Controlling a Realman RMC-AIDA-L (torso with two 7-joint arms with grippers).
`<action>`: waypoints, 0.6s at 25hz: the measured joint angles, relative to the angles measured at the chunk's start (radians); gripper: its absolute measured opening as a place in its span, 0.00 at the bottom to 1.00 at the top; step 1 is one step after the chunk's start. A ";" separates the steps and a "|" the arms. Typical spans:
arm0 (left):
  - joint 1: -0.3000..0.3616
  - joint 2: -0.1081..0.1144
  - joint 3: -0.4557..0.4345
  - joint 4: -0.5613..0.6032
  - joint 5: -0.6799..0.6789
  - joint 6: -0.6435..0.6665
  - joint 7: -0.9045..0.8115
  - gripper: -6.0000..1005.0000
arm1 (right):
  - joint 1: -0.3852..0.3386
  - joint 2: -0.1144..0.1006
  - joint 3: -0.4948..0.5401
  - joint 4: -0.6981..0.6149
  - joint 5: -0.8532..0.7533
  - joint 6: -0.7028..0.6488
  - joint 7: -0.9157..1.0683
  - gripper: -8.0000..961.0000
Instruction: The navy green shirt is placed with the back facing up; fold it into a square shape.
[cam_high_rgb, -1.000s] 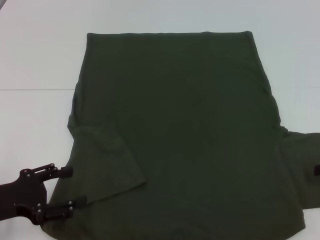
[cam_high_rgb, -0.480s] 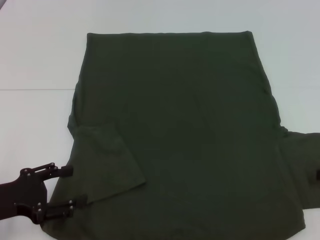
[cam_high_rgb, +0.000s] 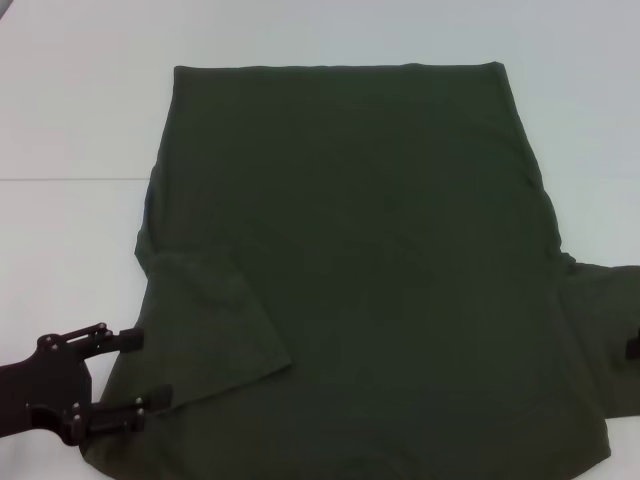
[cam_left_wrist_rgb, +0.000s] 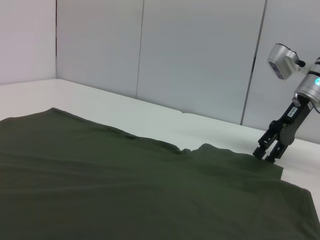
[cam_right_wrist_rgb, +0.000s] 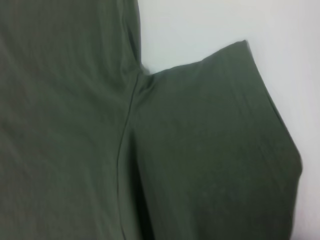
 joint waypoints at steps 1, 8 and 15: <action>0.000 0.000 0.000 0.000 -0.001 0.000 0.000 0.82 | 0.000 0.001 0.000 0.000 0.000 0.000 0.000 0.92; -0.001 0.000 0.001 -0.002 -0.014 0.000 0.000 0.82 | 0.000 0.002 0.008 0.000 0.023 -0.007 -0.003 0.92; -0.001 0.000 0.001 -0.003 -0.015 -0.007 0.000 0.82 | -0.012 -0.002 0.001 0.001 0.061 -0.014 -0.005 0.92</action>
